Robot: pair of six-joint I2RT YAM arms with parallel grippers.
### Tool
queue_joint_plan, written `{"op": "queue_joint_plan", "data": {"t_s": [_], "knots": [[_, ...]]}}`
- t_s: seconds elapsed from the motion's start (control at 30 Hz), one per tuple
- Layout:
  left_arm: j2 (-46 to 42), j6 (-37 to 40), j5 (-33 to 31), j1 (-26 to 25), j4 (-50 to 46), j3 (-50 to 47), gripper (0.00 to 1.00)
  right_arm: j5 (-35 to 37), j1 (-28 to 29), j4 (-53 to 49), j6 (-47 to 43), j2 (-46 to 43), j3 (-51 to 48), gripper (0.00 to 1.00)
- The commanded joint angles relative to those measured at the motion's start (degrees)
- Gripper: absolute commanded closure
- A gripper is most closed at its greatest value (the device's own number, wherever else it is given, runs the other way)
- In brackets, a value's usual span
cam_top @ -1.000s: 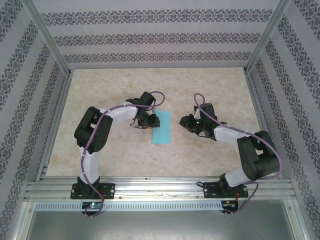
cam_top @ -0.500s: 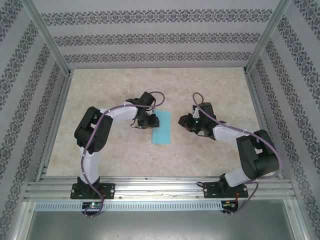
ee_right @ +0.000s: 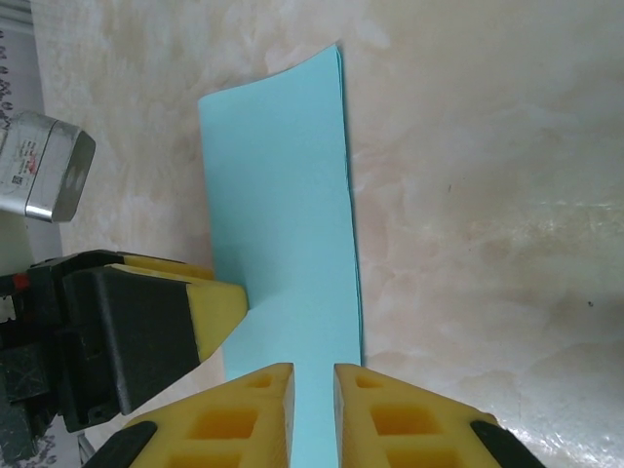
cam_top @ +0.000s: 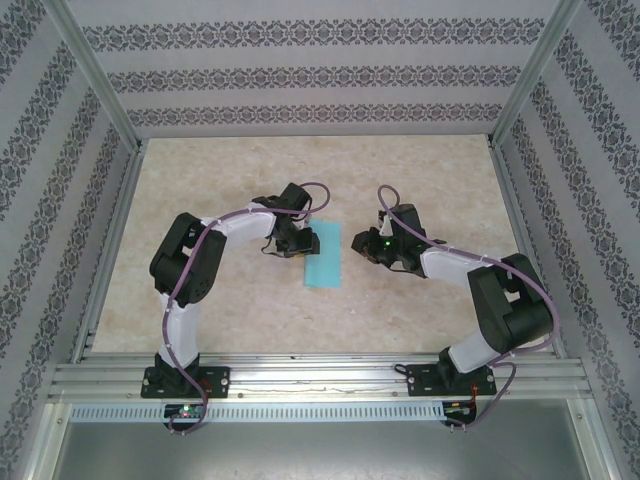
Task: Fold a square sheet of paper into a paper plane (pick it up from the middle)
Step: Hold the square sheet of paper at the center of the table.
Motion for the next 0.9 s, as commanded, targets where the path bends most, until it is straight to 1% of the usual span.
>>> {"op": "queue_joint_plan", "data": {"t_s": [0.0, 0.03, 0.13, 0.2, 0.37, 0.43, 0.7, 0.87], "knots": [[3.7, 1.8, -4.9, 0.5, -3.6, -0.8, 0.59, -1.0, 0.9, -0.4, -1.0, 1.2, 2.1, 0.84], [3.8, 1.8, -4.6, 0.5, -3.6, -0.9, 0.59, -1.5, 1.1, -0.4, -1.5, 1.6, 2.5, 0.89], [4.0, 1.8, -4.2, 0.5, -3.7, -0.6, 0.59, -3.0, 2.3, -0.9, -2.3, 3.7, 4.2, 0.97], [3.8, 1.8, -4.5, 0.5, -3.7, -0.8, 0.59, -3.5, 3.3, -1.1, -2.5, 5.4, 5.4, 1.0], [3.8, 1.8, -4.2, 0.5, -3.5, -0.9, 0.59, -4.4, 5.5, -1.2, -2.5, 10.0, 8.8, 1.0], [3.9, 1.9, -4.3, 0.5, -3.6, -0.7, 0.59, -3.7, 6.3, -1.4, -2.3, 11.4, 10.0, 1.0], [4.3, 2.5, -4.2, 0.5, -4.2, -0.1, 0.59, -2.1, 6.5, -3.3, -2.6, 14.7, 11.8, 1.0], [4.6, 2.9, -4.8, 0.5, -5.0, 0.2, 0.59, -3.7, 6.6, -3.7, -3.4, 16.5, 12.0, 1.0]]}}
